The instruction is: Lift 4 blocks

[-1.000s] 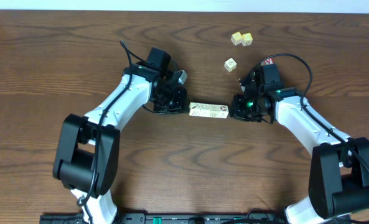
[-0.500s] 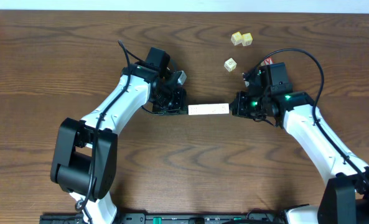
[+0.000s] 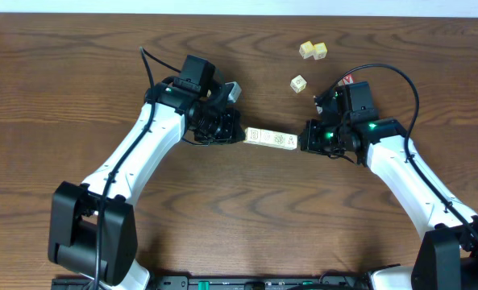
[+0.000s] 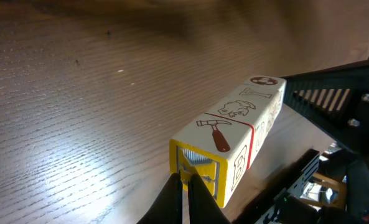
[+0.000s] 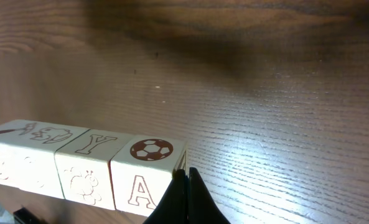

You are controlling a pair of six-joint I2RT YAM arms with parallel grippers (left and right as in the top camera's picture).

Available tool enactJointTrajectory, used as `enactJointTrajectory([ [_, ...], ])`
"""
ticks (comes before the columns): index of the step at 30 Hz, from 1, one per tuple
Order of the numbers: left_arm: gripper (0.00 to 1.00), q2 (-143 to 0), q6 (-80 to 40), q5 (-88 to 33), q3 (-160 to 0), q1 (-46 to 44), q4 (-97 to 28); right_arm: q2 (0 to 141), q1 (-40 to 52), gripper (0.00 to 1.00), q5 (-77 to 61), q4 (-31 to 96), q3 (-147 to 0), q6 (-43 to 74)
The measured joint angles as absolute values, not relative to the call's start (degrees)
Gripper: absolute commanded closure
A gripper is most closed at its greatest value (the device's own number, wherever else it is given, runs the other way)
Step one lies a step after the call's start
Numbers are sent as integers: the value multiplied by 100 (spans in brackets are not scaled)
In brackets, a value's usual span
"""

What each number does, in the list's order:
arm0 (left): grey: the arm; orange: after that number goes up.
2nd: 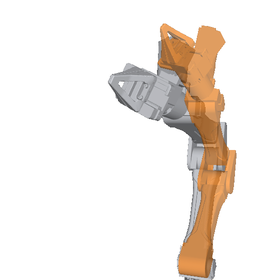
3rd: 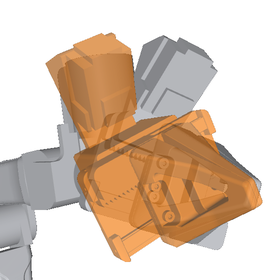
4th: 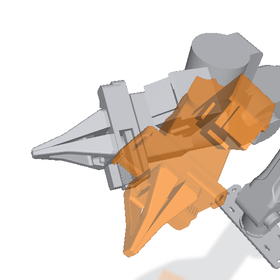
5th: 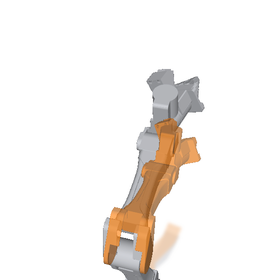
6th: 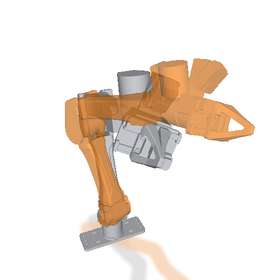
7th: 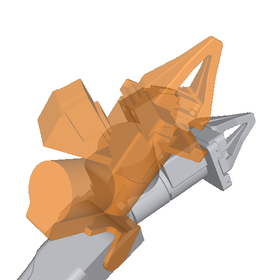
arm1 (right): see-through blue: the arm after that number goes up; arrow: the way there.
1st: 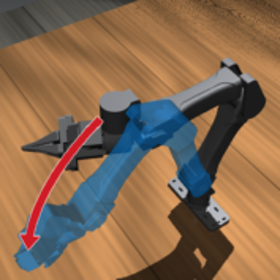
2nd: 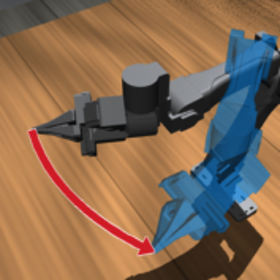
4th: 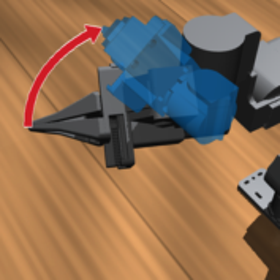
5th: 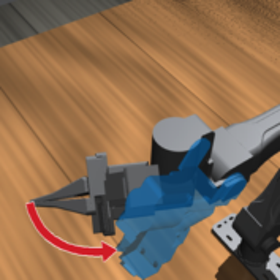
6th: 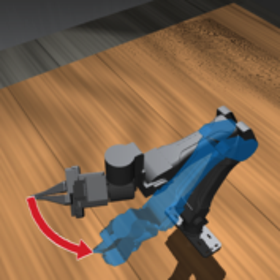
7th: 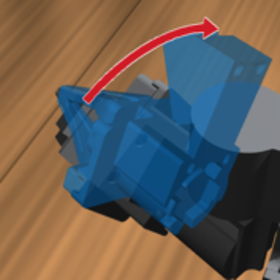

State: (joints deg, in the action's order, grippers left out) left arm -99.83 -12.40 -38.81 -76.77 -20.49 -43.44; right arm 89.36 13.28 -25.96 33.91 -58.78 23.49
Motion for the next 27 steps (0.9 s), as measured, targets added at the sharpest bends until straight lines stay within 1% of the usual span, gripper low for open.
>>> enactJointTrajectory([
  [6,93,-9977,-1326,-3885,-7677,-2049,-4346,8888,1332,99,-2609,3481,-5878,2366],
  [15,93,-9977,-1372,-3828,-7677,-2047,-4375,8374,1330,99,-2571,3583,-5881,2368],
  [27,93,-9977,-1483,-3822,-7677,-2047,-4475,8350,1332,99,-2606,3599,-5881,2373],
])
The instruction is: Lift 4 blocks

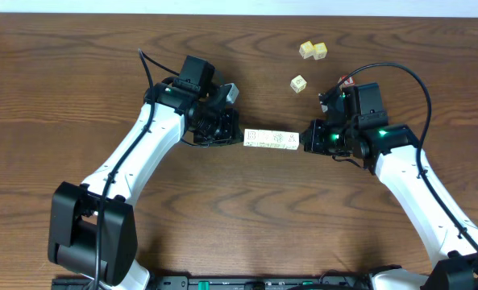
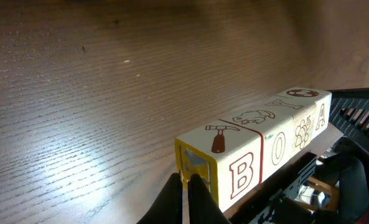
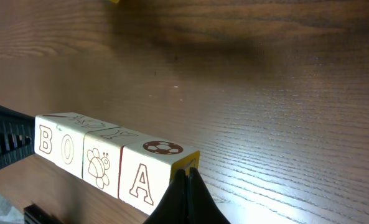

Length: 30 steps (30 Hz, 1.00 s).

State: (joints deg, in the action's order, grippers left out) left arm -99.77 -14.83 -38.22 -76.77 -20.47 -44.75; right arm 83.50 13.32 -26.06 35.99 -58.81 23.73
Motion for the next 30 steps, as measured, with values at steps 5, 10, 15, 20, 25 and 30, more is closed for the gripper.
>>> enactJointTrajectory([
  [5,93,-9977,-1500,-3822,-7677,-2047,-4497,8350,1332,99,-2609,3520,-5881,2394],
  [10,93,-9977,-1503,-3817,-7679,-2047,-4501,8350,1332,99,-2604,3463,-5881,2399],
  [15,92,-9977,-1503,-3815,-7677,-2047,-4501,8350,1332,99,-2598,3448,-5881,2410],
  [20,92,-9977,-1503,-3800,-7677,-2047,-4504,8350,1330,99,-2591,3361,-5881,2460],
  [25,93,-9977,-1503,-3798,-7677,-2047,-4504,8350,1330,99,-2591,3358,-5881,2502],
  [30,93,-9977,-1503,-3798,-7677,-2047,-4504,8350,1330,99,-2593,3358,-5881,2506],
])
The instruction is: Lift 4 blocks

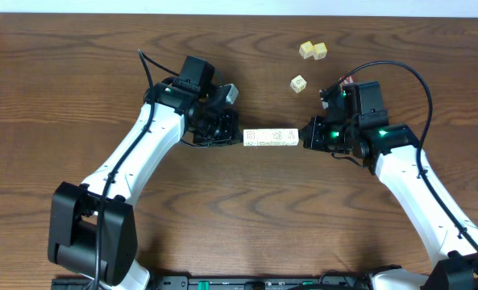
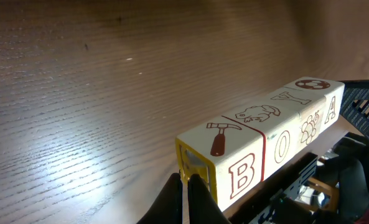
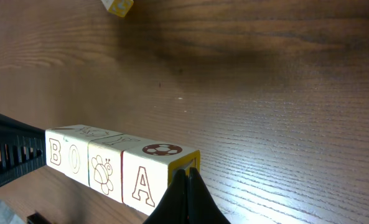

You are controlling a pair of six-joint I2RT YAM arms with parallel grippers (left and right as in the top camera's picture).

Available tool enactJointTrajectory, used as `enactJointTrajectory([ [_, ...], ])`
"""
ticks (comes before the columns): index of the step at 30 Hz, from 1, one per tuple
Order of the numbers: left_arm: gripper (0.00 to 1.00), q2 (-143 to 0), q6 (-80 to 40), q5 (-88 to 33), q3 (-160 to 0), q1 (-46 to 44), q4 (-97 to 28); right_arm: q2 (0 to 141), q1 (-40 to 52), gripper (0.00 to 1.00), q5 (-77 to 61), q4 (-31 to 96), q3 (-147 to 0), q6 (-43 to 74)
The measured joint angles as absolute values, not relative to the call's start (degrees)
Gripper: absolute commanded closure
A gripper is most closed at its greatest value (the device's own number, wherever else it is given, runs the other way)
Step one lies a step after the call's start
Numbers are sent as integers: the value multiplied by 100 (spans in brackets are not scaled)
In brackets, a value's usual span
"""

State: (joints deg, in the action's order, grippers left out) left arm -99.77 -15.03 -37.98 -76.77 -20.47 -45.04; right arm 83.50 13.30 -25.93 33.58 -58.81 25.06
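Note:
A row of four cream picture blocks [image 1: 271, 138] hangs end to end above the brown table, pinched between my two grippers. My left gripper [image 1: 239, 137] is shut, its closed fingertips [image 2: 185, 182] pressed against the yellow-framed end of the hammer block [image 2: 224, 158]. My right gripper [image 1: 305, 138] is shut too, its tips [image 3: 185, 177] against the end of the soccer-ball block [image 3: 156, 171]. Letters B, O and A and a bee show on the row's side.
Three loose small blocks lie at the back right: two together [image 1: 313, 51] and one nearer [image 1: 299, 83], the last also showing at the top edge of the right wrist view as a yellow block [image 3: 117, 5]. Bare wood table [image 1: 77, 72] lies around.
The row sits a little farther from the table, still squeezed between both shut grippers. The loose block shows more fully at the top of the right wrist view.
First the row lay slanted between both shut grippers, low over the wood. A second later it was level, its lettered side turned into view and the right arm shifted rightward. Now it is held level and slightly higher.

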Motion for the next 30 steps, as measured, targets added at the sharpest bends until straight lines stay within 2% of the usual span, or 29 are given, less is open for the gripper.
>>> enactJointTrajectory([
  [30,93,-9977,-1503,-3800,-7677,-2047,-4501,8350,1332,99,-2606,3485,-5881,2521],
])
